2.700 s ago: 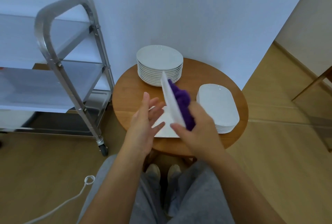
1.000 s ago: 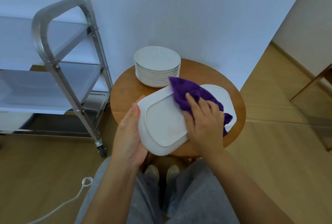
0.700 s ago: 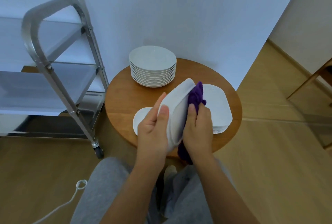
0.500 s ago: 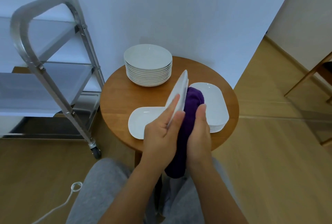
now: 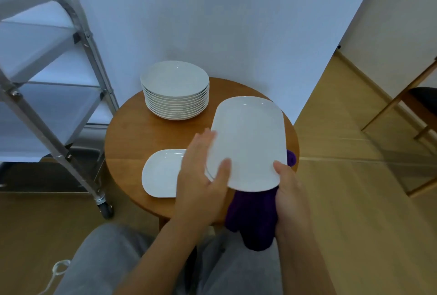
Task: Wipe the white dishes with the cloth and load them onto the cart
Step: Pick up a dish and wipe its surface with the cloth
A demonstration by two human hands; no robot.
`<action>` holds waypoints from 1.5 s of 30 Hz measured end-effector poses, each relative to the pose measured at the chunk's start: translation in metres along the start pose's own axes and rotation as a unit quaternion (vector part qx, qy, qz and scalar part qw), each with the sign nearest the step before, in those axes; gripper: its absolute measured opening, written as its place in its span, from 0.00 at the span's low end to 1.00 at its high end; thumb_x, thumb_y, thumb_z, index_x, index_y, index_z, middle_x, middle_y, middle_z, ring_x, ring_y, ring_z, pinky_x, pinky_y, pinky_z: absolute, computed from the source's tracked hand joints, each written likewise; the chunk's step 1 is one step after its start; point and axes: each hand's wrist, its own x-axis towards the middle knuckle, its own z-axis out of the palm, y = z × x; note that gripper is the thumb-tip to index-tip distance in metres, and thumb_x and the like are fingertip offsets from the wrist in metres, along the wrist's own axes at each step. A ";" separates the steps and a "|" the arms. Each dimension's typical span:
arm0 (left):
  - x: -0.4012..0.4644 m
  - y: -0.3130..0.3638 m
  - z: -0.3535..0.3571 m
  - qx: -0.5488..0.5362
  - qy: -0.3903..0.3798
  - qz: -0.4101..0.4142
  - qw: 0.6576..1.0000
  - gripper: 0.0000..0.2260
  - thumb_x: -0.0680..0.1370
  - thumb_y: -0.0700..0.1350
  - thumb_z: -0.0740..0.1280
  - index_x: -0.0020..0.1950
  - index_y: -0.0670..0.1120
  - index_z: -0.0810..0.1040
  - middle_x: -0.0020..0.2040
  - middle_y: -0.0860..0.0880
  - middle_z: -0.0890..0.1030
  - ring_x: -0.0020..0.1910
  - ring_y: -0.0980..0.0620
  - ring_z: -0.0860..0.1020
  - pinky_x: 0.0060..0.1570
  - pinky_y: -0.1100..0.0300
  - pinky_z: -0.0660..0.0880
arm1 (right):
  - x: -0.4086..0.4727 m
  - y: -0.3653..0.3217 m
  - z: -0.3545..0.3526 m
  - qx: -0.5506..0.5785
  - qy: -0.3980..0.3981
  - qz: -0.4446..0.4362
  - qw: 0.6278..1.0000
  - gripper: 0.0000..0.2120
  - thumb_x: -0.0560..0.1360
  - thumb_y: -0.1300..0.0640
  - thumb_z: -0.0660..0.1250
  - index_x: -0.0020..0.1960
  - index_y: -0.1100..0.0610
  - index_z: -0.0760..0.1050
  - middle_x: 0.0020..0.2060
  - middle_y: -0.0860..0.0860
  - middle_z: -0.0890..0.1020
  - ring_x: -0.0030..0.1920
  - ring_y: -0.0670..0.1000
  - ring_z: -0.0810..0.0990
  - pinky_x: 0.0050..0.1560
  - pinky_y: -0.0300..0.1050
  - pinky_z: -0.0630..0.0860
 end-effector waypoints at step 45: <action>0.063 -0.161 -0.042 0.326 0.017 -0.249 0.912 0.19 0.78 0.52 0.63 0.65 0.44 0.69 0.63 0.41 0.71 0.61 0.42 0.70 0.59 0.46 0.70 | 0.037 0.010 0.013 -0.246 0.026 -0.165 0.955 0.04 0.75 0.54 0.66 0.42 0.48 0.73 0.31 0.46 0.77 0.32 0.45 0.78 0.26 0.31 0.71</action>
